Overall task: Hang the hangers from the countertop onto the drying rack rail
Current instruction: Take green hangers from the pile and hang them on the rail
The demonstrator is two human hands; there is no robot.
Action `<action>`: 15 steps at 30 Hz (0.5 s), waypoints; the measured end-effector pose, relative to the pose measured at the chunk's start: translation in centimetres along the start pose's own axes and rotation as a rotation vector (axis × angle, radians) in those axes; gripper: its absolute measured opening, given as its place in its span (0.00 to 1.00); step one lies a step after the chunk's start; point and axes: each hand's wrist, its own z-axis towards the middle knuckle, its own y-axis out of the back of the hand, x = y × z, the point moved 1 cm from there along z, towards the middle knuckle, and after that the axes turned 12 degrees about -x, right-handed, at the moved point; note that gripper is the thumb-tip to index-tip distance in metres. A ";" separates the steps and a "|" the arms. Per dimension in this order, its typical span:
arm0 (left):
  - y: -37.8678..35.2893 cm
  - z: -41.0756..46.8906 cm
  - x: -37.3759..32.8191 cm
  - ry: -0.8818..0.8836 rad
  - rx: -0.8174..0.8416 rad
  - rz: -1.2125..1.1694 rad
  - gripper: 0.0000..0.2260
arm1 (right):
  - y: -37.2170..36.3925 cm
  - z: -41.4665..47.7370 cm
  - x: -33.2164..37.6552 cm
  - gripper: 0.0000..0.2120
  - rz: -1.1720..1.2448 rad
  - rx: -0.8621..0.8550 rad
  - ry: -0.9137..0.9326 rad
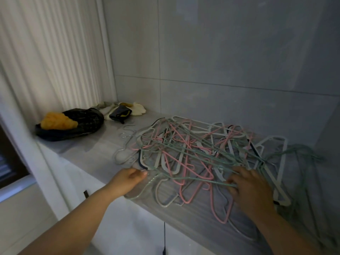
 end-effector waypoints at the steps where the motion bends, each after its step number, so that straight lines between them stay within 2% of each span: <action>1: 0.0 -0.6 -0.2 -0.004 0.041 0.015 0.11 | 0.1 0.0 0.0 0.07 0.012 -0.030 0.001; 3: -0.1 -1.3 -0.1 -0.054 0.101 0.047 0.13 | 0.5 0.0 0.1 0.07 0.022 -0.061 0.006; 5: 0.0 -1.7 0.2 -0.060 0.141 0.045 0.21 | 0.6 0.1 0.4 0.15 0.019 -0.041 0.016; 6: 0.2 -1.6 0.6 -0.039 0.137 0.039 0.21 | 0.6 0.3 0.7 0.18 0.015 -0.027 0.021; 9: 1.4 -1.6 1.3 -0.006 0.066 0.016 0.14 | 0.5 1.0 2.0 0.19 0.032 -0.014 0.026; 11: 2.1 -1.8 1.5 0.011 -0.009 -0.031 0.13 | 0.3 1.3 3.1 0.19 0.043 -0.029 0.024; 13: 2.8 -2.0 1.5 0.026 -0.143 -0.079 0.03 | 0.2 1.3 4.2 0.19 0.046 -0.023 0.009; 14: 3.1 -2.3 1.4 0.047 -0.223 -0.117 0.09 | 0.2 1.3 4.7 0.18 0.047 -0.013 -0.008; 15: 3.2 -2.6 1.5 0.096 -0.303 -0.197 0.20 | 0.3 1.2 5.2 0.18 0.051 -0.004 -0.031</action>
